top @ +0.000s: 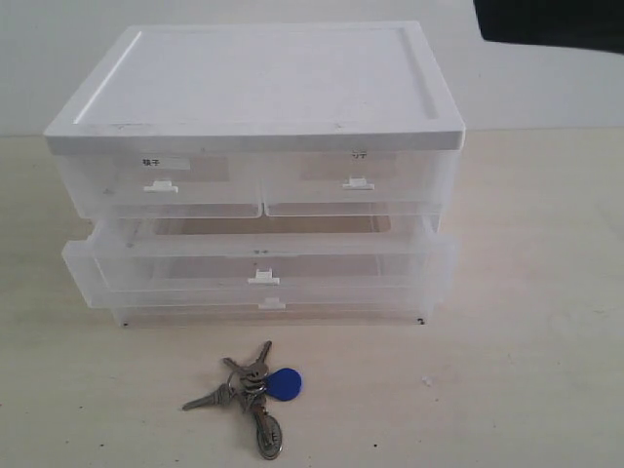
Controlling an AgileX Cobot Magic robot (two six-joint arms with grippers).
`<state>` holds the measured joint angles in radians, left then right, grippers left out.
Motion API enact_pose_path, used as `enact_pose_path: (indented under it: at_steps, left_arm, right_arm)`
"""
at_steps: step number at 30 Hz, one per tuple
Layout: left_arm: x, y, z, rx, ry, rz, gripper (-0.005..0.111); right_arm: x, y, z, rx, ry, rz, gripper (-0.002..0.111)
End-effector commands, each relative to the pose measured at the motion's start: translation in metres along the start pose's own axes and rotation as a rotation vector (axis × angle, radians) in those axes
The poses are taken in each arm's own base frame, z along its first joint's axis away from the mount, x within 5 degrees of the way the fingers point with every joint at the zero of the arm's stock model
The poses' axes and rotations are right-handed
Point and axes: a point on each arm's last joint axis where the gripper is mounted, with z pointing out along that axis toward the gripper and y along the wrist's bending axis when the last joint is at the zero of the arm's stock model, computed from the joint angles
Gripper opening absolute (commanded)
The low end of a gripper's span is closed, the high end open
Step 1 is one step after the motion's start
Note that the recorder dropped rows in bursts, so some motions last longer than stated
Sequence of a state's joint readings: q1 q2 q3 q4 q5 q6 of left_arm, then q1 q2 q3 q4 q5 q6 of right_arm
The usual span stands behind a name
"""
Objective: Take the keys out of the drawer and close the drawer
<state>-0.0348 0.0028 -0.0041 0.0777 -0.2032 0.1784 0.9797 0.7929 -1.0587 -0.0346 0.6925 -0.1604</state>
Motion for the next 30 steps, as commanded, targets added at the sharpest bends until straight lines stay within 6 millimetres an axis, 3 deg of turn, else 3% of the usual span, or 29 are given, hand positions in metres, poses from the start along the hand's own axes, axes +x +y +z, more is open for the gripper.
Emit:
enact_pose_path:
  at_steps: [1, 7, 30]
  left_arm:
    - [0.024, -0.004, -0.004, 0.037, 0.261, -0.042, 0.004]
    - [0.046, -0.008, -0.013, 0.073, 0.517, -0.042, 0.004]
    - [0.046, -0.007, -0.013, 0.034, 0.522, -0.100, 0.004]
  right_arm:
    - [-0.001, 0.000, -0.001, 0.004, -0.012, 0.004, 0.000]
    - [-0.001, 0.000, -0.001, 0.004, -0.012, 0.004, 0.000]
    - [-0.001, 0.000, -0.001, 0.004, -0.012, 0.003, 0.000]
